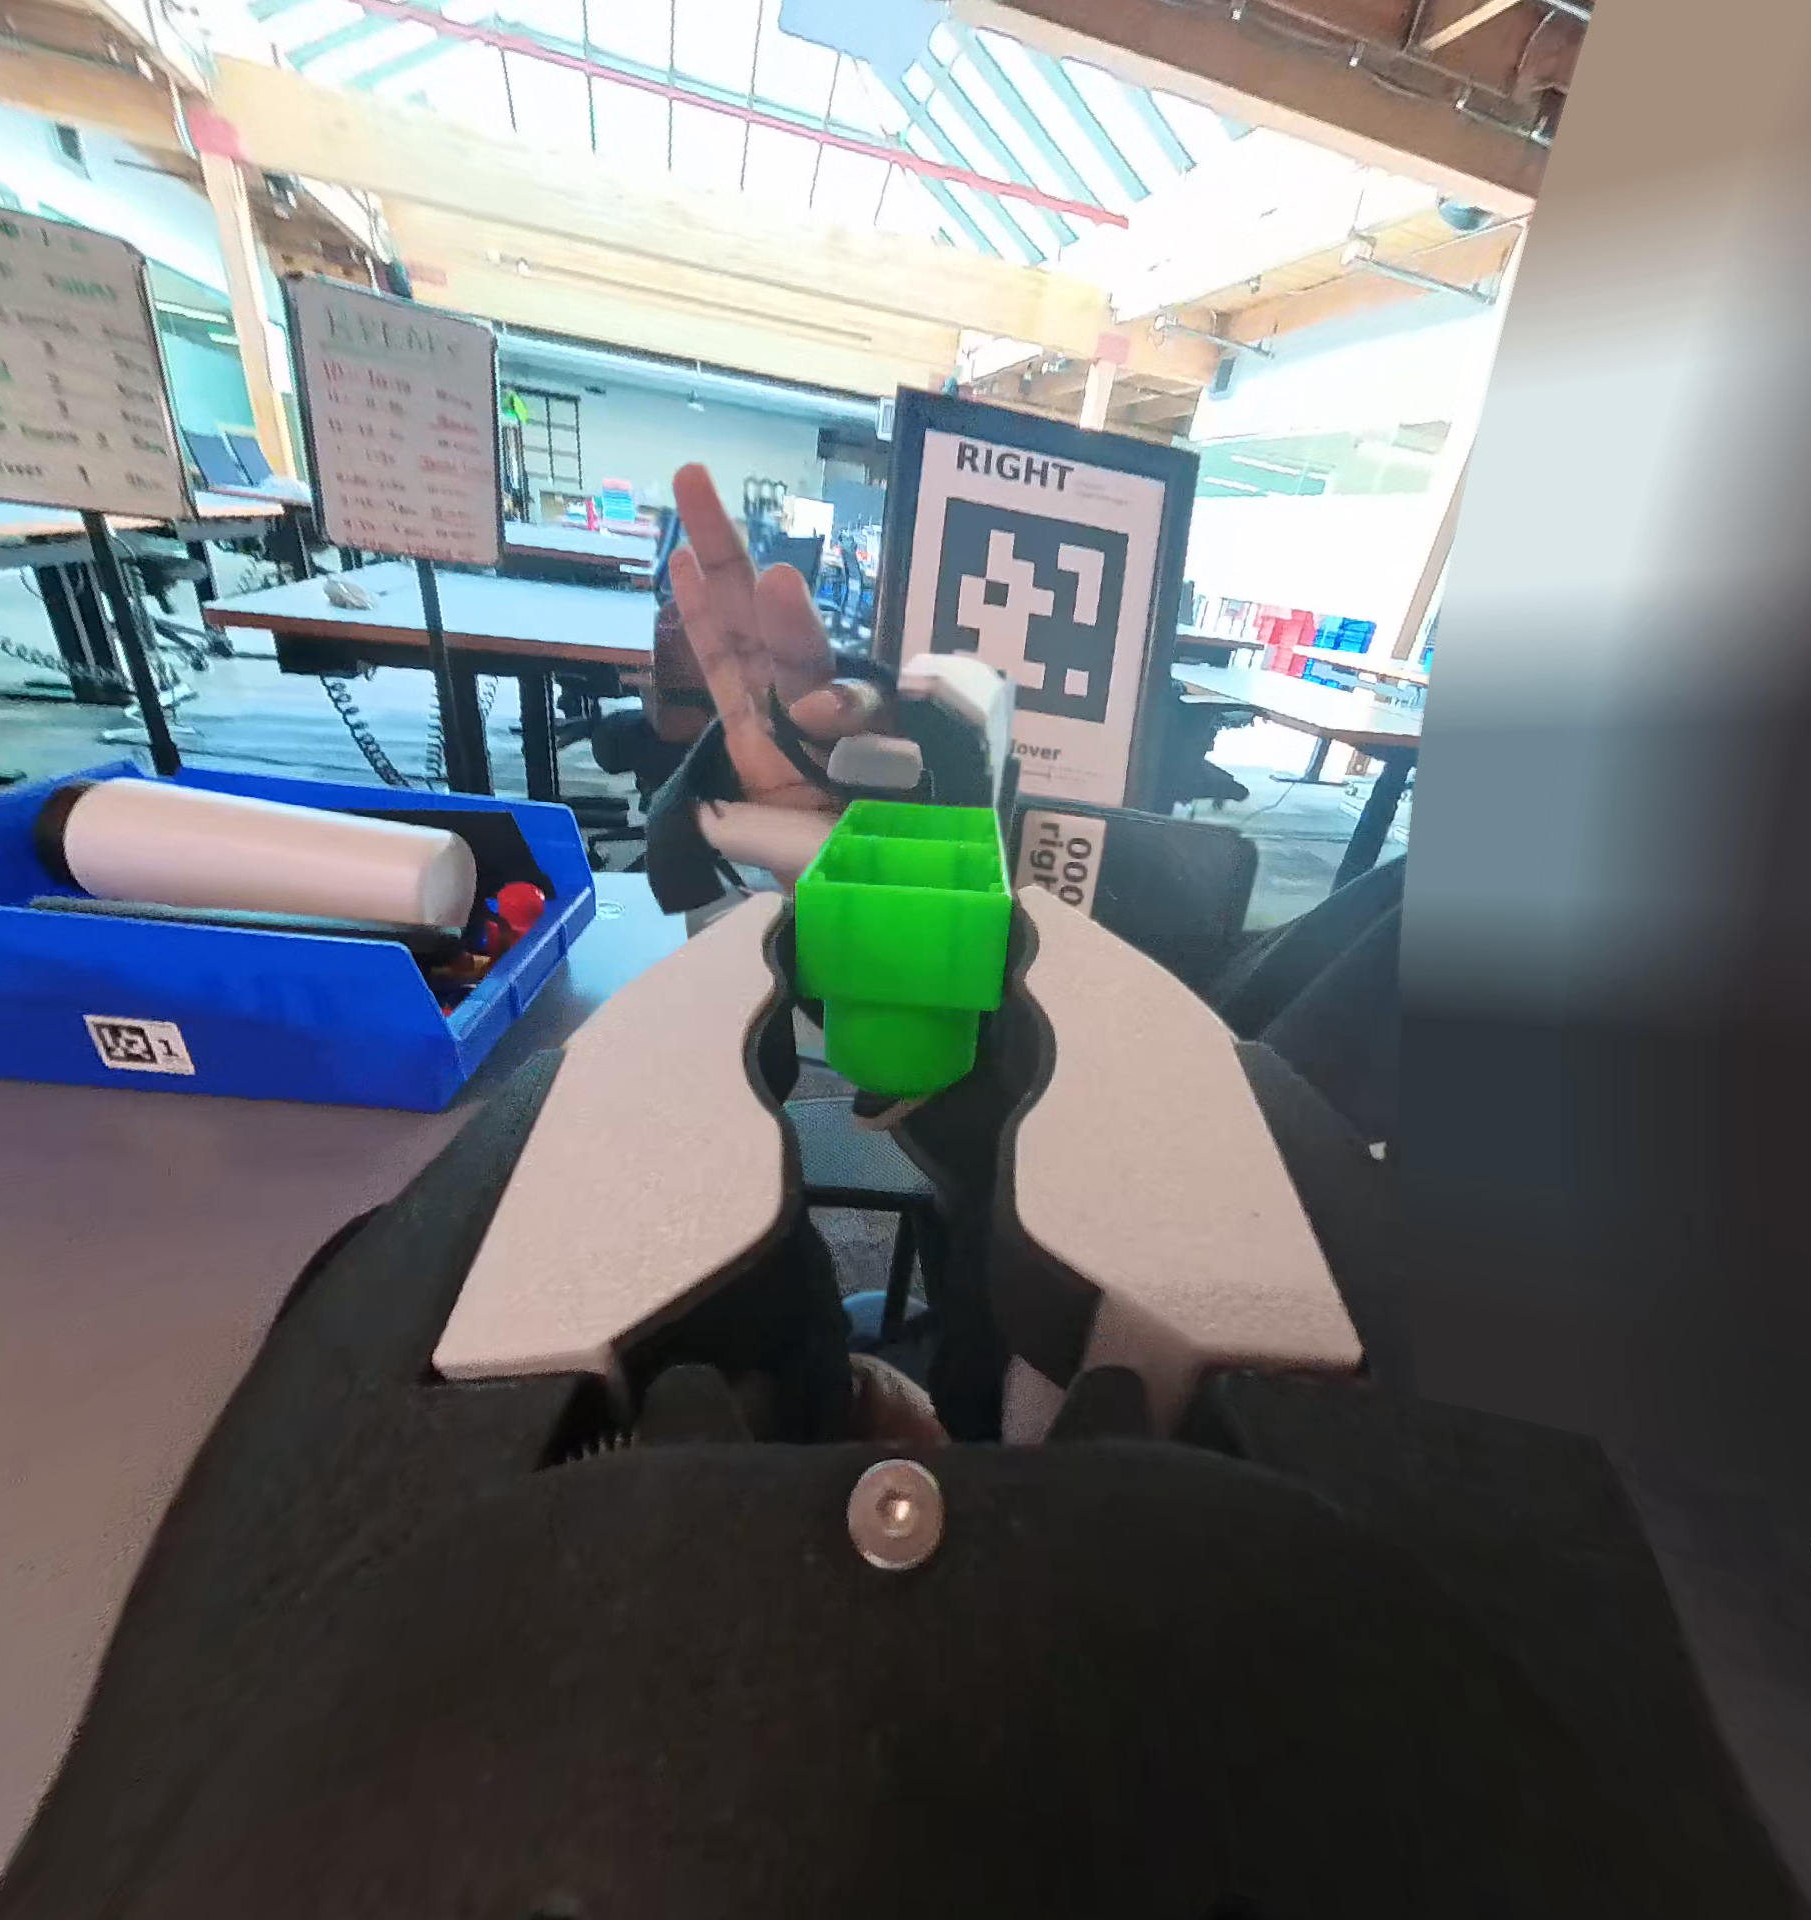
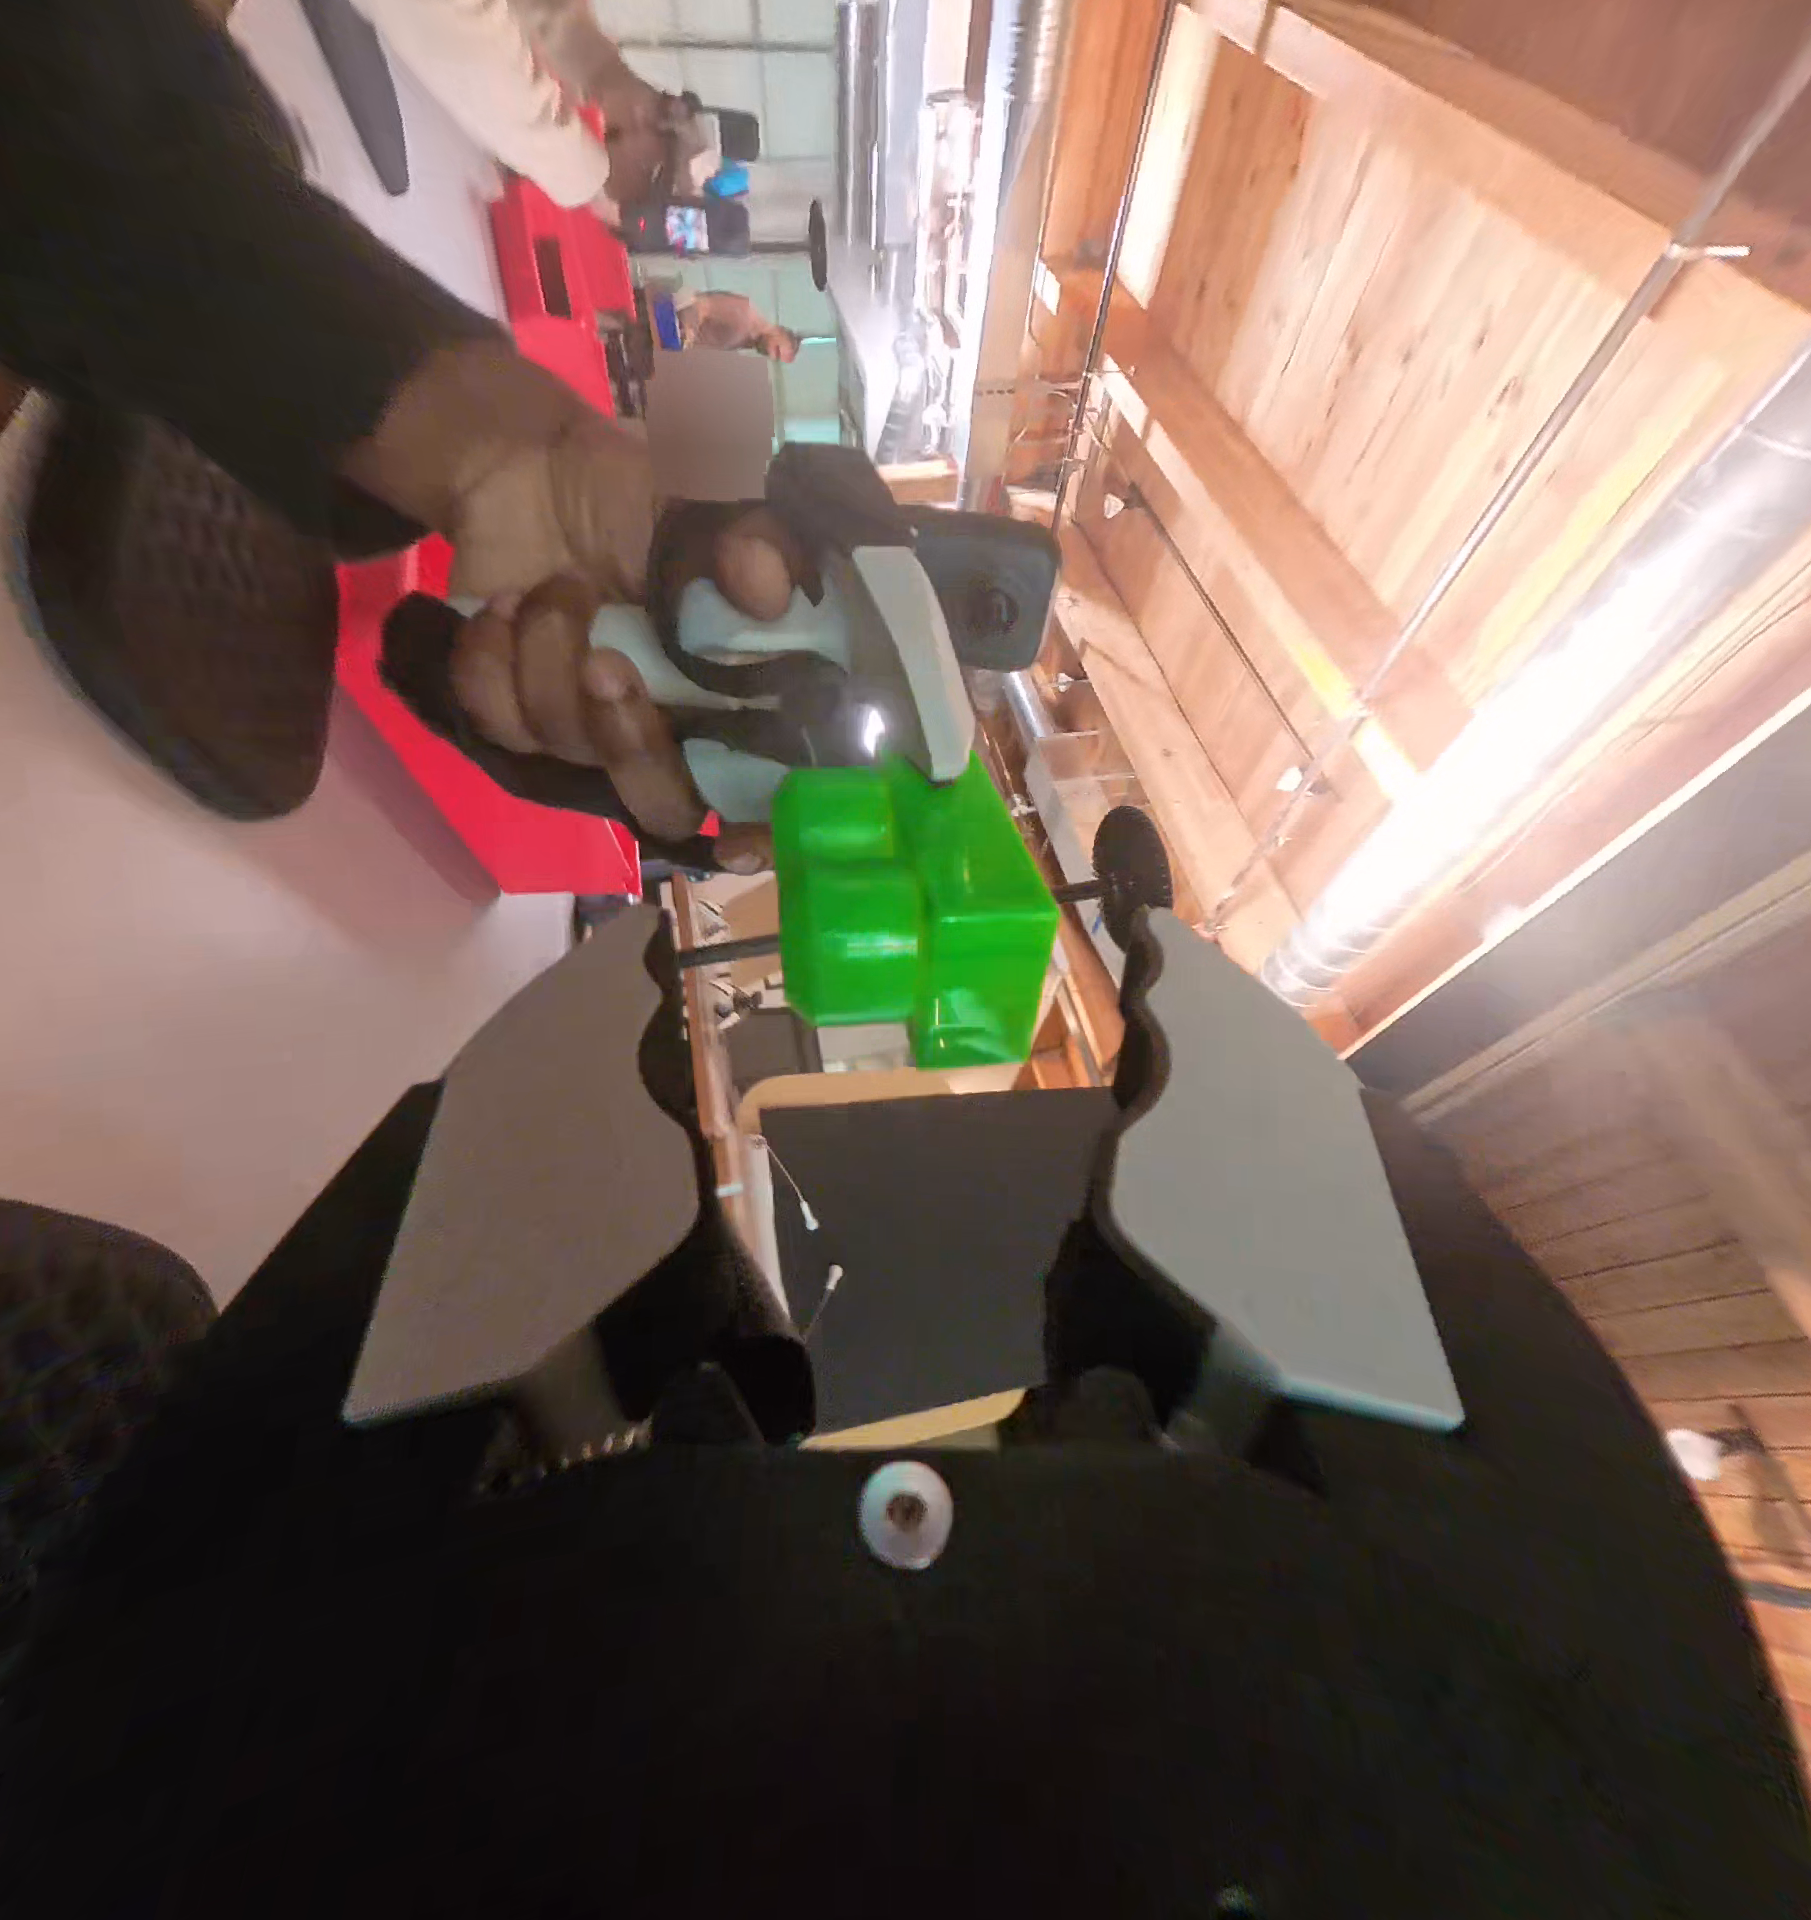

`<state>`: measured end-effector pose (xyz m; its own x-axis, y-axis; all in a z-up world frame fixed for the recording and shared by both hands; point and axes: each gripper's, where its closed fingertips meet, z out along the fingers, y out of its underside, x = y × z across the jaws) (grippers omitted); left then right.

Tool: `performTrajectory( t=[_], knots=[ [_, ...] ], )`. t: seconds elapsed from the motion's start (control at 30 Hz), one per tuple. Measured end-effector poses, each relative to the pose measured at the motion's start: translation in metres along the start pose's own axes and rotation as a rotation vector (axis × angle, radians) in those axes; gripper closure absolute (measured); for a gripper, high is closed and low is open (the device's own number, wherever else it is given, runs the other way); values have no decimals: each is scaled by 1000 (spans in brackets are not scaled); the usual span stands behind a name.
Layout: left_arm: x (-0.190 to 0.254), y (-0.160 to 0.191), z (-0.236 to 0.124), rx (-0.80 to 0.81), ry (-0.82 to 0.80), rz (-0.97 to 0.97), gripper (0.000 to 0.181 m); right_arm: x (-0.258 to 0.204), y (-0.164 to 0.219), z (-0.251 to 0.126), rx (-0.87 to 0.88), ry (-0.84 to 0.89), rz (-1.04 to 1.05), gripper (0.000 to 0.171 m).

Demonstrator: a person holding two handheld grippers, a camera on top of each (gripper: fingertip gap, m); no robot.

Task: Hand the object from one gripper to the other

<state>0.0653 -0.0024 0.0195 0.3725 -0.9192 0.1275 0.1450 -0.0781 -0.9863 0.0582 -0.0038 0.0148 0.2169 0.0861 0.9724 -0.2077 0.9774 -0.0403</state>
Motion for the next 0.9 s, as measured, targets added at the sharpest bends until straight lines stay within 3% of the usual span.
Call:
performTrajectory(
  t=[0.03, 0.1, 0.13, 0.23, 0.43, 0.53, 0.6, 0.7, 0.83, 0.9],
  knots=[
    [1, 2, 2, -8, 5, -3, 144, -3, 0, 1, -6, -7, -24, 94],
    [2, 3, 4, -15, 13, -12, 144, -4, -1, 1, -10, -1, -51, 120],
    [3, 3, 4, -9, 16, -4, 141, -3, -2, 1, -6, 4, -56, 122],
    [5, 1, 3, 5, 12, 112, 132, -3, -1, 0, -9, -29, 29, 123],
    [15, -7, -3, 34, -115, 669, 117, 9, -10, -6, 145, -106, 562, 123],
    [20, -3, 1, -15, -152, 812, 117, 7, -14, -7, 182, -151, 672, 123],
    [20, 1, 5, -43, -165, 847, 118, 6, -16, -6, 193, -161, 693, 123],
    [19, 4, 9, -56, -173, 864, 134, 2, -19, -6, 194, -194, 708, 123],
    [17, 4, 7, -72, -145, 738, 134, 3, -19, -5, 200, -180, 711, 121],
    [16, -1, 5, -38, -129, 603, 135, 7, -15, -4, 189, -105, 593, 103]
  ],
)
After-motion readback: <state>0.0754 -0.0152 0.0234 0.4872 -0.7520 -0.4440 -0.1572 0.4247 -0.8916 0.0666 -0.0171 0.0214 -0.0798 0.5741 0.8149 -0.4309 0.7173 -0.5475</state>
